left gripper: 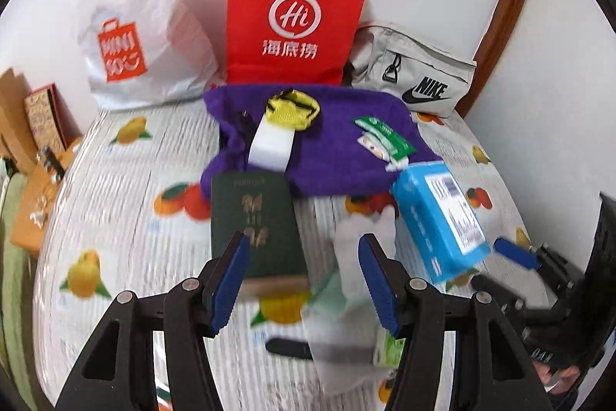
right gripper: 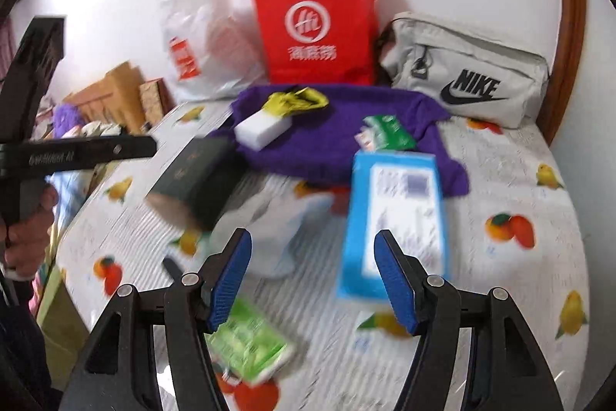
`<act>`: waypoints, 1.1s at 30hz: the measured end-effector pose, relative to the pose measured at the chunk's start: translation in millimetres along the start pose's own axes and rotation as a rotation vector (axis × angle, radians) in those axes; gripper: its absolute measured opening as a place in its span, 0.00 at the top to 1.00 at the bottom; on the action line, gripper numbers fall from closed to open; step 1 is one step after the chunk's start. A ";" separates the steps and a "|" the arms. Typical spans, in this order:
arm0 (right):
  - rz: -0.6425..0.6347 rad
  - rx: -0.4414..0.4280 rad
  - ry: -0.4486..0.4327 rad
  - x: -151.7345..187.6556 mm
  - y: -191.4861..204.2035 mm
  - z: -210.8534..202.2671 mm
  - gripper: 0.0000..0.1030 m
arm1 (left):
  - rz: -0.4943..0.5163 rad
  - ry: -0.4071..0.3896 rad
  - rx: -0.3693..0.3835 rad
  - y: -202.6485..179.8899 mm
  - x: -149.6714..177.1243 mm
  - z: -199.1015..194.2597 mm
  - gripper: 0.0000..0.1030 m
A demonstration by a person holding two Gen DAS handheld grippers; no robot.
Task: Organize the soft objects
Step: 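Move both open tools back over the pile beside the blue tissue box, then grasp the green-wrapped tissue pack with the right tool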
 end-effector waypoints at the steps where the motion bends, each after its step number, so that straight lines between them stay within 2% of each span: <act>1: -0.005 -0.021 0.009 9.1 5.9 0.2 0.35 | -0.003 0.006 0.004 0.8 6.3 -0.3 0.45; 5: -0.011 -0.077 0.039 36.4 21.1 4.5 0.35 | 0.011 0.023 0.016 0.0 30.4 -6.3 0.42; 7: -0.025 -0.089 0.046 47.3 27.7 6.1 0.29 | 0.011 0.012 0.010 2.5 39.3 -11.4 0.38; 13: -0.109 -0.073 0.071 72.3 43.6 15.6 0.27 | -0.030 0.011 0.020 15.4 59.7 -14.8 0.36; 17: -0.119 -0.077 0.095 84.2 43.8 29.2 0.27 | -0.038 0.027 0.028 21.5 73.1 -9.6 0.36; 24: -0.136 -0.062 0.112 87.0 41.4 52.0 0.27 | -0.052 0.074 0.033 27.6 87.2 6.9 0.36; 30: -0.142 -0.076 0.091 77.2 42.7 63.8 0.27 | -0.037 0.095 0.052 21.9 89.5 18.2 0.36; 32: -0.145 -0.091 0.095 77.3 43.6 67.2 0.33 | -0.033 0.098 0.058 19.2 89.2 21.2 0.36; 33: -0.150 -0.096 0.086 77.4 44.3 66.3 0.41 | -0.032 0.097 0.063 17.7 88.7 21.9 0.36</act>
Point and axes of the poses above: each gripper's, at about its wrist camera, not at the fingertips, and z roughly the way its jaws point, y to its left, x to its underside, the point moved 3 cm from there along z, roughly the way its jaws point, and after that the axes turned 1 degree about -z, right-handed, at the moved point
